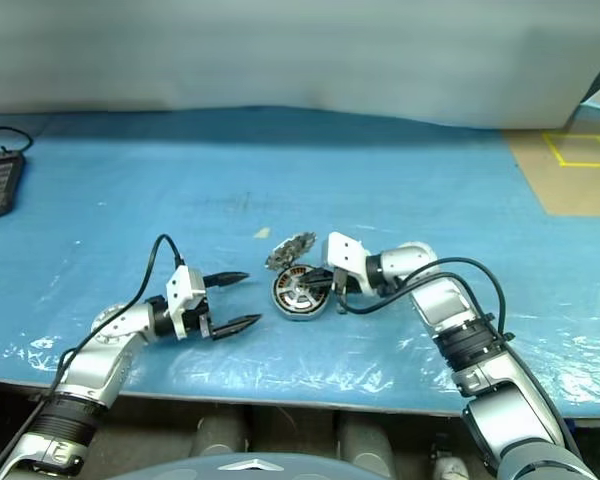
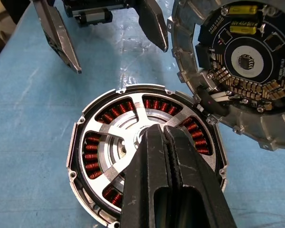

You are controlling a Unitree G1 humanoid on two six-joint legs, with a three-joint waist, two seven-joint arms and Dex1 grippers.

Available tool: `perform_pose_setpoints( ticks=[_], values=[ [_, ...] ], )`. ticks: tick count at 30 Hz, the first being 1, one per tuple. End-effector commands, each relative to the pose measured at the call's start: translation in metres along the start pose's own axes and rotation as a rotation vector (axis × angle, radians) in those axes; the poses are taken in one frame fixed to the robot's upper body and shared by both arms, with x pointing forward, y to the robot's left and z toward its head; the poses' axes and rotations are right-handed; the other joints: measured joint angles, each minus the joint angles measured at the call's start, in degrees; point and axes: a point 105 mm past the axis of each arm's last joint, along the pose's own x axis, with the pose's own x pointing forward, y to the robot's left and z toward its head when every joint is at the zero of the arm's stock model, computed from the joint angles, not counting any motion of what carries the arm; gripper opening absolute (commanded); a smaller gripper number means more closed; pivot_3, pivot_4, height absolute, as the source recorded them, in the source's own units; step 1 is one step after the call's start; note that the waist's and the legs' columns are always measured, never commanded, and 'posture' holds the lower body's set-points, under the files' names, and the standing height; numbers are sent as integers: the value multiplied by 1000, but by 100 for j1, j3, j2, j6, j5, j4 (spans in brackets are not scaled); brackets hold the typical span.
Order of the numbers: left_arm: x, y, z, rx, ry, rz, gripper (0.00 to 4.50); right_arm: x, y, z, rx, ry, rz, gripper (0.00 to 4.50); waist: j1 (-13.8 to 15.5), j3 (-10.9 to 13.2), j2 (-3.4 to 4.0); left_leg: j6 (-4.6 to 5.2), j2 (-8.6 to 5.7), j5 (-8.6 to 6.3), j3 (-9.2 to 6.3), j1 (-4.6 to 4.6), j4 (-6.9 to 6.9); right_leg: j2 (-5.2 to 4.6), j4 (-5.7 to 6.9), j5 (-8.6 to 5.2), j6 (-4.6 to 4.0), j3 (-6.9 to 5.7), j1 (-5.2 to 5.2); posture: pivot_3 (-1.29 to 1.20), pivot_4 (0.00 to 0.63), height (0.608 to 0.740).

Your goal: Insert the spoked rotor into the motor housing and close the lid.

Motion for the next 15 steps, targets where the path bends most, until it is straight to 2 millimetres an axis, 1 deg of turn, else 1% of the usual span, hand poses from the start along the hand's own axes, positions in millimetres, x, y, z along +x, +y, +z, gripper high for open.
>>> perform_pose_setpoints(
  ticks=[1, 3, 4, 7, 9, 15],
  values=[
    [-2, 3, 9, 32, -17, 1, 4500, 6, 23, -59, 55, 227, 48, 29, 0, -10, -6, 1, 0, -1, 0, 16, -5, -1, -6, -3, 4, 3, 14, 0, 150, 740],
    [-2, 4, 9, 31, -17, 1, 4500, 5, 21, -68, 13, 274, 31, 29, 0, -26, -14, 1, -2, -1, 0, 23, -6, -4, -8, -23, 37, 4, 21, 0, 150, 740],
    [-2, 4, 8, 31, -17, 1, 4500, 4, 20, -70, 2, 282, 29, 29, -1, -42, -21, 2, -2, -1, 0, 23, -6, -5, -8, -23, 38, 3, 22, 0, 150, 740],
    [-2, 4, 7, 30, -16, 1, 4500, 5, 20, -69, -21, 276, 30, 29, -1, -68, -40, 2, -2, -2, -1, 35, -7, -5, -8, -24, 41, 2, 30, 0, 150, 740],
    [-2, 3, 6, 28, -15, 1, 4500, 6, 20, -64, -22, 237, 31, 29, -2, -71, -42, 2, -2, -2, -1, 38, -9, -6, -10, -25, 42, 2, 30, 0, 150, 740],
    [-2, 2, 5, 26, -14, -1, 4500, 5, 18, -27, 4, 43, 49, 29, 5, -71, -42, 3, -5, -3, -2, 16, -24, -8, -31, -24, 42, 1, 11, 0, 150, 740]
  ],
)
